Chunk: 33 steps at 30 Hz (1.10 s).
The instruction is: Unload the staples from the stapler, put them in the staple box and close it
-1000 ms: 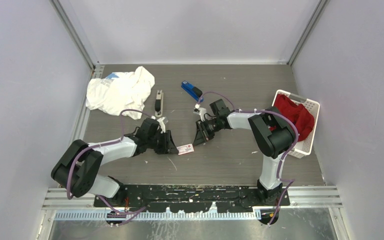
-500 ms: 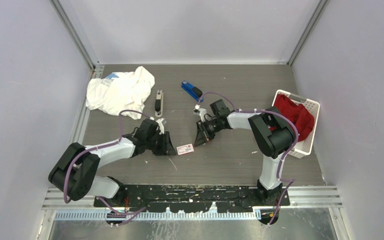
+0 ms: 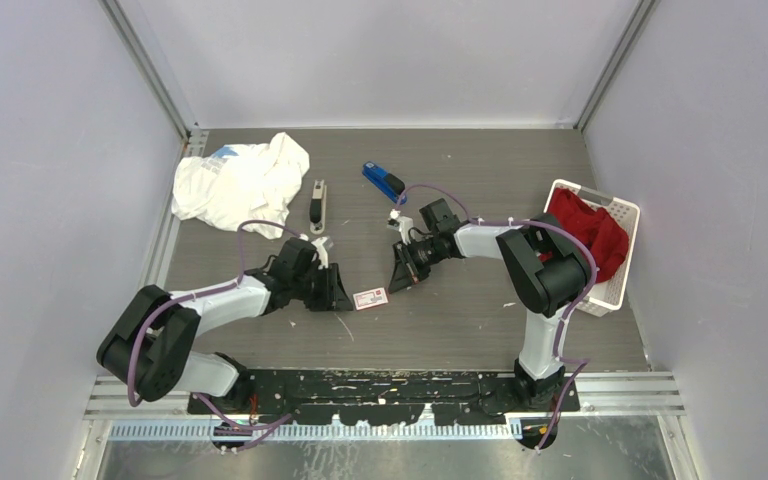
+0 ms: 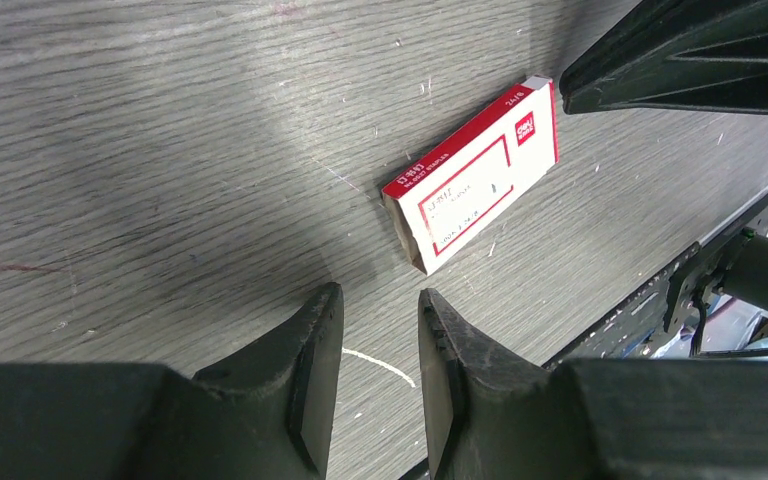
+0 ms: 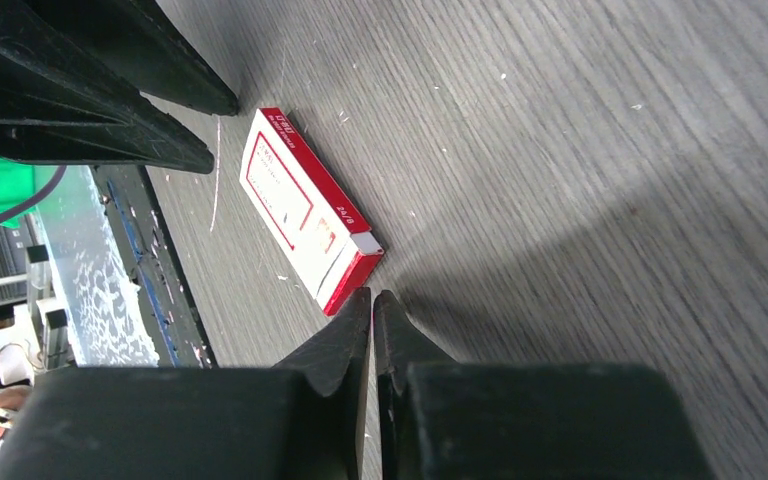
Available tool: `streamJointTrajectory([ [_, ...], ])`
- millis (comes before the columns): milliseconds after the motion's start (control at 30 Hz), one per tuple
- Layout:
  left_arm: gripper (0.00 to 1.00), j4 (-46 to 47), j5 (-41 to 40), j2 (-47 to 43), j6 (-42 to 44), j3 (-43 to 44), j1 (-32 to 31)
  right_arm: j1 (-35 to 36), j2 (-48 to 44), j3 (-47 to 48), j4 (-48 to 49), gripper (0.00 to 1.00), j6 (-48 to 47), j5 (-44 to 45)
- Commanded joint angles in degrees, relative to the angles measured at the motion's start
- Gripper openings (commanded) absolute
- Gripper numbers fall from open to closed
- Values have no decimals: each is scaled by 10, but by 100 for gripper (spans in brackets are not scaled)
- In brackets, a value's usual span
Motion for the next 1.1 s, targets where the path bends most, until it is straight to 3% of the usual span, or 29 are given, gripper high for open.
streamJointTrajectory([
  [0,34,11,8,10,0,-9,-1,-1,-12,7,0,10,-7,2],
  [1067,23,50,32,78,-10,2,-10,31,8,13,9,6,8,-3],
])
